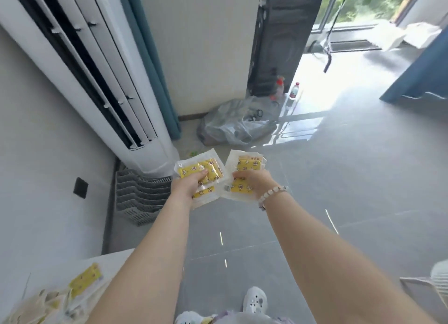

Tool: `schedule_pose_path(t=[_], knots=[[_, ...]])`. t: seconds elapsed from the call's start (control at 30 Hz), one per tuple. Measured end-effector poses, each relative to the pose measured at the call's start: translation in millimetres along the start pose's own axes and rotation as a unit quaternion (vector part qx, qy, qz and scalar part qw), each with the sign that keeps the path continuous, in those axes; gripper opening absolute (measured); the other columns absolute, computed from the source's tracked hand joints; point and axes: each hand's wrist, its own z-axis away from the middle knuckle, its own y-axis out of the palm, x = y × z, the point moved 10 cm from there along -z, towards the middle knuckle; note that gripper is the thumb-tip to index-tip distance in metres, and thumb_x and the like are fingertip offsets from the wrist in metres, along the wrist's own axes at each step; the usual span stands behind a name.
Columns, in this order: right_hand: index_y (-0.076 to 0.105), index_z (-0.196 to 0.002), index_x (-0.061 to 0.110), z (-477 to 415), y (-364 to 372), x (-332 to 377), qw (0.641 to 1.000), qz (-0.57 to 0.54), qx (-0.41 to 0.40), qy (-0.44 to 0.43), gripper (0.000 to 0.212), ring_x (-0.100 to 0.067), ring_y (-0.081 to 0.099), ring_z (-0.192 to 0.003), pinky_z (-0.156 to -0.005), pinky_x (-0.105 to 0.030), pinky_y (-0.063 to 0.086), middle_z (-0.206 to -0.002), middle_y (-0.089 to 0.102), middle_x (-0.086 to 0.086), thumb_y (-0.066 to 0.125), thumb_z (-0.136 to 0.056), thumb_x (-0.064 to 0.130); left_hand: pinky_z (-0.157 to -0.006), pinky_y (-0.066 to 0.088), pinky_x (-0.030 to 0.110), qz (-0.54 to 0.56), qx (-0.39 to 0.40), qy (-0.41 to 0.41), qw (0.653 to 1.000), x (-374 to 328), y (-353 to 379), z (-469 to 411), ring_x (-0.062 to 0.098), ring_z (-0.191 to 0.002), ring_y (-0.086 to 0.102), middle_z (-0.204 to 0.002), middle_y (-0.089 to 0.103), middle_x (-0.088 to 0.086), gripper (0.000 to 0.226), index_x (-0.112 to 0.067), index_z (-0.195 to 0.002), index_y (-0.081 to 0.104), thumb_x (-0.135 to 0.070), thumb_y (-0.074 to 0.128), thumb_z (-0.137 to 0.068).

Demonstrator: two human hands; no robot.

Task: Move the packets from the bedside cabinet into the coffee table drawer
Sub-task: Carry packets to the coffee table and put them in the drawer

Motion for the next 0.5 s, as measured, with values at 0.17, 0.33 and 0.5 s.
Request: schedule_pose_path(t=[0.17,0.33,0.5], knots=[[0.068,-0.087,0.014,-8,-82,-17,0.997,-0.07,-0.016,0.008,0.037,-0.026,0.071,-0.086,-0.084,-0.045,0.056,-0.09,0.074,-0.008,0.085,-0.054,0.017,-0.084,0.055,0.047,-0.054,0.066,0.0,0.996,13,93,18,0.028,-0.091,0.069,-0.106,0.07,0.007,0.083,-0.01,-0.115,0.062,-0.035,0.086,-0.04],[0.071,-0.085,0.014,-8,-165,-22,0.991,-0.121,-0.051,0.007,0.038,-0.026,0.071,-0.083,-0.083,-0.045,0.056,-0.086,0.074,-0.007,0.084,-0.05,0.018,-0.088,0.054,0.045,-0.122,0.096,0.021,0.988,15,175,35,0.028,-0.093,0.068,-0.107,0.069,0.007,0.082,-0.009,-0.114,0.062,-0.035,0.087,-0.04],[0.072,-0.085,0.009,-1,-250,-33,0.979,-0.179,-0.1,0.013,0.055,-0.028,0.071,-0.082,-0.08,-0.045,0.057,-0.086,0.074,-0.007,0.085,-0.033,0.022,-0.088,0.054,0.044,-0.177,0.165,0.027,0.97,27,266,66,0.026,-0.094,0.068,-0.106,0.07,0.008,0.063,-0.007,-0.116,0.061,-0.025,0.084,-0.06]])
